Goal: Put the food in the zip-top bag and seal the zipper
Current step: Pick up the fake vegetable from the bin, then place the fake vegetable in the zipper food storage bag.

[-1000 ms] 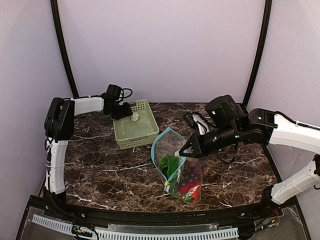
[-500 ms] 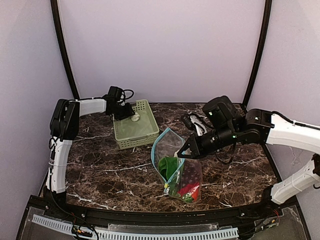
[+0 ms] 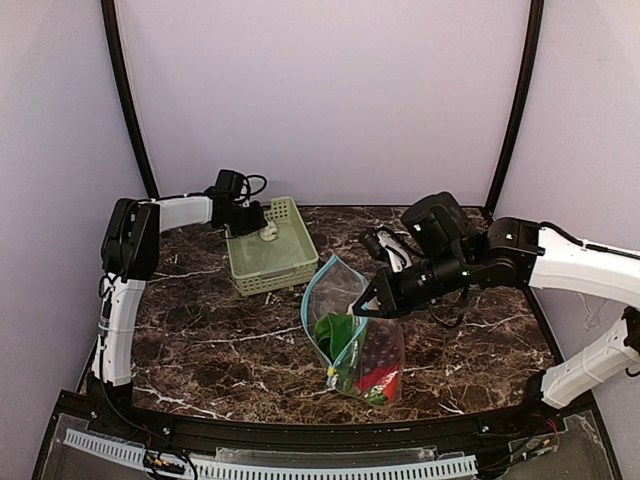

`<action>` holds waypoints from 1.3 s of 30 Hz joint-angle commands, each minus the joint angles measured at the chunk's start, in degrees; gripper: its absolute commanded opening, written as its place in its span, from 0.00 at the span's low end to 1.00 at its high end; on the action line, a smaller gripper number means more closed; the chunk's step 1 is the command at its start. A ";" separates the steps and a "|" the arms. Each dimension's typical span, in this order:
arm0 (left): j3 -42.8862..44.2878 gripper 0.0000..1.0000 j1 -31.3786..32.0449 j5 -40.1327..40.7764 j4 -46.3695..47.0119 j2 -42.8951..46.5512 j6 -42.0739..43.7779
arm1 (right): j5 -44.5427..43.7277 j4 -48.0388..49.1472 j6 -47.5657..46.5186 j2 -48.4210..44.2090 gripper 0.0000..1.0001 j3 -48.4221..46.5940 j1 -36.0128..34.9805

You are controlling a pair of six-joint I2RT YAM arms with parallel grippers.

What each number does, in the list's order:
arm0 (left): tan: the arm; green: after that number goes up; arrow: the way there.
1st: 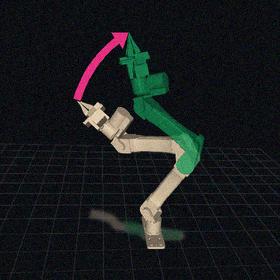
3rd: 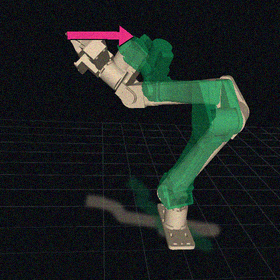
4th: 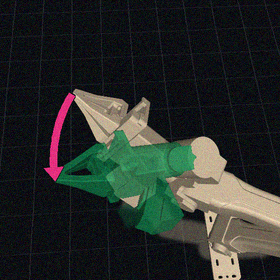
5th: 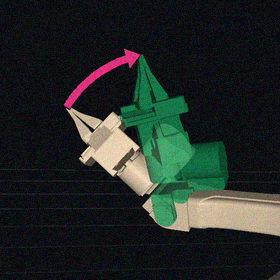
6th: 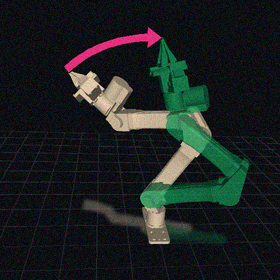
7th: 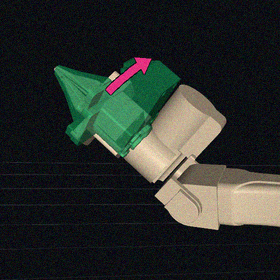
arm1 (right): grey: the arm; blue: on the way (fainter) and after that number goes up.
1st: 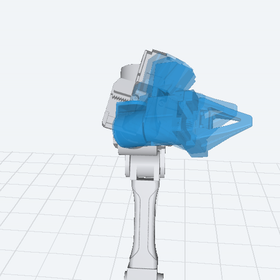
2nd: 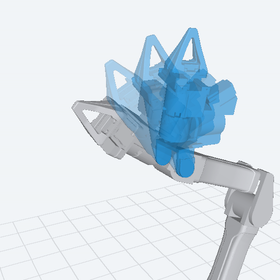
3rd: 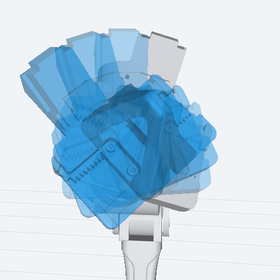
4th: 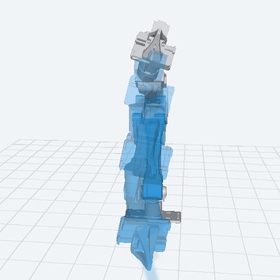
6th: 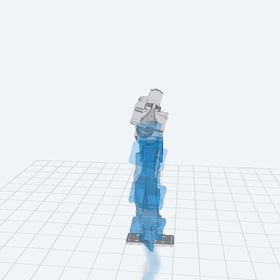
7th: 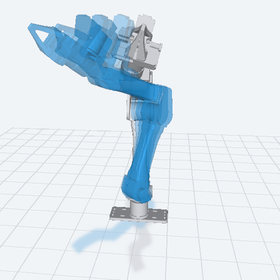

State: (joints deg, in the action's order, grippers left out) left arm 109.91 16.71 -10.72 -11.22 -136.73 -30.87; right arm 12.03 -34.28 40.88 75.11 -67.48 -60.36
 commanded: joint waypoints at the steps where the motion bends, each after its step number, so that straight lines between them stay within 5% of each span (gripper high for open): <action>1: 2.31 0.11 -0.96 -0.44 -0.39 -0.08 -0.20 | -0.04 1.61 -0.82 0.88 0.00 -1.44 0.44; 6: 2.60 0.01 -0.94 -3.69 0.65 0.74 -0.56 | 0.06 1.75 -1.05 1.42 0.00 -1.71 0.44; 21: -10.81 0.01 -0.80 -11.42 8.51 15.22 1.38 | -0.36 1.74 -1.35 1.52 0.00 -2.40 0.60; 31: -28.67 0.01 0.08 -12.15 15.02 33.76 3.14 | -2.11 1.82 -0.67 0.02 0.00 -1.51 0.82; 39: -44.69 0.01 6.82 -12.81 15.94 53.70 2.02 | -3.86 2.97 0.71 -3.73 0.00 1.19 0.78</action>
State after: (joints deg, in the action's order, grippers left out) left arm 70.13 19.70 -22.09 3.46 -91.31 -28.88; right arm 10.22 -34.20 40.97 74.26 -67.66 -60.10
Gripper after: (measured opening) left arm 0.030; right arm 0.006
